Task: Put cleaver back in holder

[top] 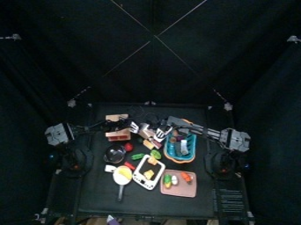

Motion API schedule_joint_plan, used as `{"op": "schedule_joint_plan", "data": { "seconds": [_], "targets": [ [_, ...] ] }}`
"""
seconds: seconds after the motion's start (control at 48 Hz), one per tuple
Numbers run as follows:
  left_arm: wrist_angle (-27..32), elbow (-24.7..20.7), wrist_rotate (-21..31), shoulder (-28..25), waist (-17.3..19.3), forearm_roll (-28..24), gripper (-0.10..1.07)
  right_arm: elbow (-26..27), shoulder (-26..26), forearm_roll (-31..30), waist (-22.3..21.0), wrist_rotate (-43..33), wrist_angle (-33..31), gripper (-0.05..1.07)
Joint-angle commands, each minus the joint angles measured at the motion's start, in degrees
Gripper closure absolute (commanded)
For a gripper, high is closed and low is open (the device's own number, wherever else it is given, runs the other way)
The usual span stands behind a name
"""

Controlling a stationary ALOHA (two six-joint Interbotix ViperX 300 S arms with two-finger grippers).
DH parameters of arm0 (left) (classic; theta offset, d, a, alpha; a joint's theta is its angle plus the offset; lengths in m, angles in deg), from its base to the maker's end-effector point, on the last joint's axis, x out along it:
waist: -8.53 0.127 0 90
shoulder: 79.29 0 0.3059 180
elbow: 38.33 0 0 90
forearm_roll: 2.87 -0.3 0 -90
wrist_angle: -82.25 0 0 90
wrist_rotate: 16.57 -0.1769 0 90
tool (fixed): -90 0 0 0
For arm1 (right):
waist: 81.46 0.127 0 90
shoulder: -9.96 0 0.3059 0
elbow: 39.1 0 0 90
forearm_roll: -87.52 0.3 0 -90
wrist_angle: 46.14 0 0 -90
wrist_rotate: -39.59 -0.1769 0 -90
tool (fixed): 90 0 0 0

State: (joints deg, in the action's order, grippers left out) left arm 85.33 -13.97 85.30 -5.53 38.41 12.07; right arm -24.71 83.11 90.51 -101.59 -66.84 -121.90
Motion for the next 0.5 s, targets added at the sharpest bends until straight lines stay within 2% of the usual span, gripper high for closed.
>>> {"op": "schedule_joint_plan", "data": {
  "seconds": [0.0, 0.479],
  "targets": [
    [0.62, 0.53, 0.35, 0.00, 0.09, 0.26, 0.27, 1.05, 1.32, 0.26, -0.09, 0.00, 0.09, 0.48],
    [0.62, 0.53, 0.35, 0.00, 0.09, 0.18, 0.27, 1.23, 1.14, 0.35, -0.09, 0.00, -1.14, 0.45]
  ]
}}
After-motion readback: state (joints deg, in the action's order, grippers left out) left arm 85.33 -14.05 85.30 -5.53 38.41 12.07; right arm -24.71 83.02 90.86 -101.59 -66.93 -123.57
